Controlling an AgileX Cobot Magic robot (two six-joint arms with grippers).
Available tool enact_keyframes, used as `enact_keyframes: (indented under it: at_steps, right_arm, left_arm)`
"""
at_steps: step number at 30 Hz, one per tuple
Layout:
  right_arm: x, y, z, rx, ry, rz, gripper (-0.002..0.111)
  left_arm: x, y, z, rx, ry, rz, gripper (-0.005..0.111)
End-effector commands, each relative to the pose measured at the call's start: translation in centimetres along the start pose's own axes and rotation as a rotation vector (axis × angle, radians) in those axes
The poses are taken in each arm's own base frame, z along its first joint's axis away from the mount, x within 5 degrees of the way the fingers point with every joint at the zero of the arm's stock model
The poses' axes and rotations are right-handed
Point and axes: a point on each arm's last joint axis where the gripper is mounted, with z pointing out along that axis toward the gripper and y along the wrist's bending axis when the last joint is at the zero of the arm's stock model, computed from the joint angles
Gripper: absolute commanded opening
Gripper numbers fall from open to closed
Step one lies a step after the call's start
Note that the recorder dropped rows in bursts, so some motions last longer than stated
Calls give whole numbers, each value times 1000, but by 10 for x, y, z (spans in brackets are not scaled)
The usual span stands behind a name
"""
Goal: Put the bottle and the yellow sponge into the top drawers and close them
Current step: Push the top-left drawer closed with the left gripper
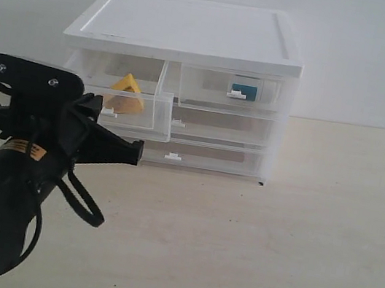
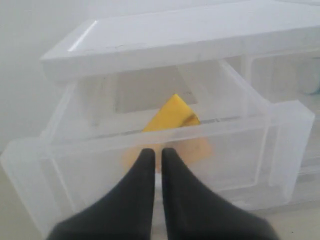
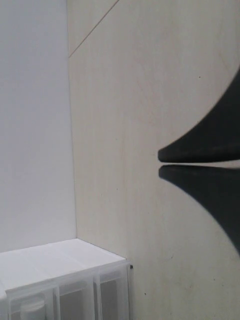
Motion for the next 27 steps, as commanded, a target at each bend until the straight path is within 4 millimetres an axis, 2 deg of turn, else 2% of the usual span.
enact_keyframes:
  at_steps: [1, 5, 11, 19, 27]
  right_arm:
    - [1, 0, 0, -3, -9, -1, 0]
    - [1, 0, 0, -3, -9, -1, 0]
    - [1, 0, 0, -3, -9, -1, 0]
    - [1, 0, 0, -3, -9, -1, 0]
    - [1, 0, 0, -3, -9, -1, 0]
  left_arm:
    - [2, -11, 10, -5, -17, 27, 4]
    - [7, -4, 25, -46, 4, 46, 4]
    - [13, 8, 34, -79, 21, 43, 4]
    - [4, 6, 38, -24, -69, 88, 4]
    - [-10, 14, 61, -46, -43, 32, 4]
